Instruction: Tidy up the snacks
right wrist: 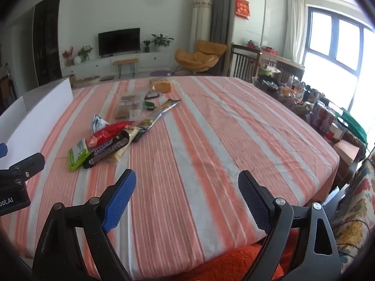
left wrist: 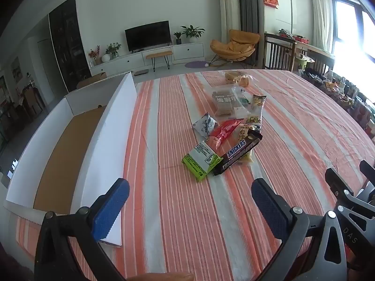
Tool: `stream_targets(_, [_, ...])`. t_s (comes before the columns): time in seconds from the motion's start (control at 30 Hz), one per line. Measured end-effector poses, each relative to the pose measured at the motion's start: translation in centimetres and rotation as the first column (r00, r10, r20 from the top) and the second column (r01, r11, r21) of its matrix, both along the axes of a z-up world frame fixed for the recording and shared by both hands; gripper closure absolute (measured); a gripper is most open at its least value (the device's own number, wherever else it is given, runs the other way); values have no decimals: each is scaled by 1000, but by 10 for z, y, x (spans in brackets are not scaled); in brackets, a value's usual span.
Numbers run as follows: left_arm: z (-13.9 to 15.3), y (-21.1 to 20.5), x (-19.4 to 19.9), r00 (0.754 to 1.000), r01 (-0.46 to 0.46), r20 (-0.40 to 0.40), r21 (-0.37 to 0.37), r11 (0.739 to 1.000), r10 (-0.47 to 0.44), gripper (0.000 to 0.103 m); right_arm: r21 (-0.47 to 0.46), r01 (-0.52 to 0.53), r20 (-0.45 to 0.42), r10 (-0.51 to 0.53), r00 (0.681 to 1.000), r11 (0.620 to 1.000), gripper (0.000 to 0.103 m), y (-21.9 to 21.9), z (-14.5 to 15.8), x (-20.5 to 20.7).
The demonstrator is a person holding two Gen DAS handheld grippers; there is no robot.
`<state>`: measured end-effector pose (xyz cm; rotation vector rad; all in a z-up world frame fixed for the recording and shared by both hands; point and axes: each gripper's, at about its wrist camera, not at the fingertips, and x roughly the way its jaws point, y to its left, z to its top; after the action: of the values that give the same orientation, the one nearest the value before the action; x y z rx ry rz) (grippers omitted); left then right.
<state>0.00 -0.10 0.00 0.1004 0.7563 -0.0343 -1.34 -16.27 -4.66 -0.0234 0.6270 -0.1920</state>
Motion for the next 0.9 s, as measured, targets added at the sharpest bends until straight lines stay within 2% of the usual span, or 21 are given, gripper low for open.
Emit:
stream_targets(0.17, [2, 6, -8, 1000, 3, 27, -24, 1000, -2, 0, -7, 0, -1, 0, 1000, 1000, 12, 2, -1, 1])
stream_targets(0.47, [-3, 6, -6, 1000, -7, 4, -17, 1000, 7, 0, -20, -9, 3, 9, 1000, 1000, 12, 4, 0, 3])
stream_targets(0.9, [-2, 3, -6, 1000, -1, 11, -17, 1000, 1, 0, -41, -20, 6, 20, 1000, 999, 12, 9, -2, -1])
